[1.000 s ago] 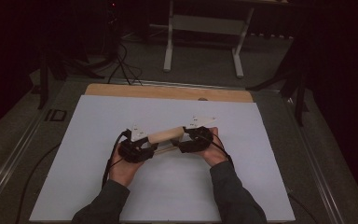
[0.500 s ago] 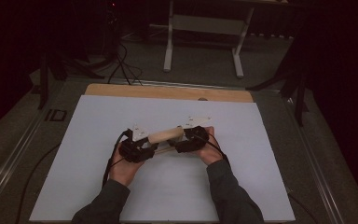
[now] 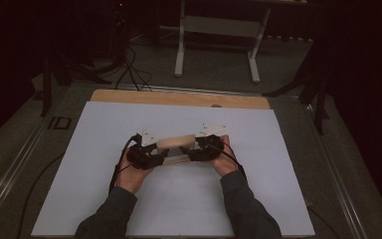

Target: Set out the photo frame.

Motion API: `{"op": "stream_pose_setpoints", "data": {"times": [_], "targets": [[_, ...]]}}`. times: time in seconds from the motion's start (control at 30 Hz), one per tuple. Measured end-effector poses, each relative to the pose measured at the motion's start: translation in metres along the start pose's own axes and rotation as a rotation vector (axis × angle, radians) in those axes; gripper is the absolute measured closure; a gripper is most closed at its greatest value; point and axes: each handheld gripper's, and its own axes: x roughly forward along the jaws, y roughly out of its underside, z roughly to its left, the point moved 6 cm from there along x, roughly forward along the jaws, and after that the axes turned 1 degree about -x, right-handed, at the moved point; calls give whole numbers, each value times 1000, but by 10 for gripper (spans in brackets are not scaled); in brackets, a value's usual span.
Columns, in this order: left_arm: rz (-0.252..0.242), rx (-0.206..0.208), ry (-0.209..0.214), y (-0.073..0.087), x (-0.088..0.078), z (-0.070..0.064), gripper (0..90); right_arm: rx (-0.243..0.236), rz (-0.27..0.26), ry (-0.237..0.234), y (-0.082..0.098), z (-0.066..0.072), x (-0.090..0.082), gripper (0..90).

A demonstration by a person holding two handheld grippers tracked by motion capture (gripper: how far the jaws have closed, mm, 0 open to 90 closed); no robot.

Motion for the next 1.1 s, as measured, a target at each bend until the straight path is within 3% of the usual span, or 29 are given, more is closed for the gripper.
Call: {"op": "stream_pose_setpoints", "data": {"times": [0.37,0.73,0.9,1.1], "targets": [[9,14,25,-8,8,6,490,22,-12,22,-1,-5,-3,414],[10,27,24,-17,18,7,460,65,-12,53,3,-12,-3,425],[7,52,36,-19,21,9,454,68,-12,62,4,-12,-4,435],[-9,43,60,-19,24,13,446,78,-13,71,3,-13,-3,443]]}}
